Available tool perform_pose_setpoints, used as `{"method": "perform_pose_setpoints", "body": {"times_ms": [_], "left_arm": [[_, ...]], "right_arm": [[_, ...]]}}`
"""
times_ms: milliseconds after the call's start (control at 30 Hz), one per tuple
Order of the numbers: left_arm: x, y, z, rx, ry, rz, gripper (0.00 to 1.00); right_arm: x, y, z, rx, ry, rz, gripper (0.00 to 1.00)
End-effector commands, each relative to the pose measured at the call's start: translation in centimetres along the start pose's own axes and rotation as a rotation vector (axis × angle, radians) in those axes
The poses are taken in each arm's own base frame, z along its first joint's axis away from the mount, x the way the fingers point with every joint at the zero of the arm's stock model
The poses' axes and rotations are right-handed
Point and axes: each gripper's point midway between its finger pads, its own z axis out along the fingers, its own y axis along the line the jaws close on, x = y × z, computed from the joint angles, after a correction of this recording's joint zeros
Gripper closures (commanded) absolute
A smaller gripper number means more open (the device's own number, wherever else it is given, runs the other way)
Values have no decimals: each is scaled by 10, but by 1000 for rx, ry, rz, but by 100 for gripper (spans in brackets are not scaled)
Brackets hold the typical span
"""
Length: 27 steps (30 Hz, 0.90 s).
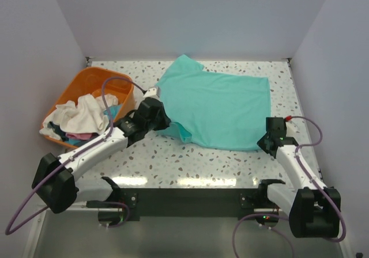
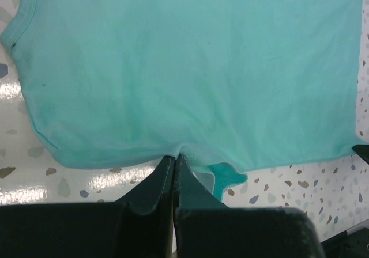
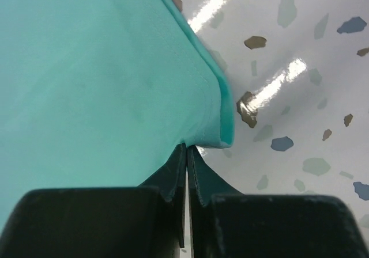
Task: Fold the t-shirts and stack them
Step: Fold the tshirt
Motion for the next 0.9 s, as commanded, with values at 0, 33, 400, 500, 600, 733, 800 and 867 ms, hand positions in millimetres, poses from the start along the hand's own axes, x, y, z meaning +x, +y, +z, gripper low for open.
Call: {"method": "perform_pose_setpoints", "body": {"times_ms": [0,33,400,500,600,733,800,867], "left_arm": [[-36,-24,5,82,-68,13,100],[-46,-26,5,86,-83,6,100],[-93,-27,40,25,-113,52,100],[-111,-25,49,5,-139,56,100],[-134,-24,58,-4,-183,66,100],[-151,-23,77,-1,-213,87,100],[-156,-25,93,3,-225,88,100],[-162,-23,104,1,-229,92,100]], "right_arm": [[-25,23,-9,-59,-37,-10,100],[-26,25,-8,-60,-30,-21,100],[-67,57,-8,-52,-58,-60,100],[-77,65,-4,-36,-56,-71,100],[-87,71,1,-19,-66,-81,100],[-100,86,9,-24,-73,-81,100],[-103,91,13,-21,-71,-80,100],[-106,95,23,-2,-67,-76,100]]}}
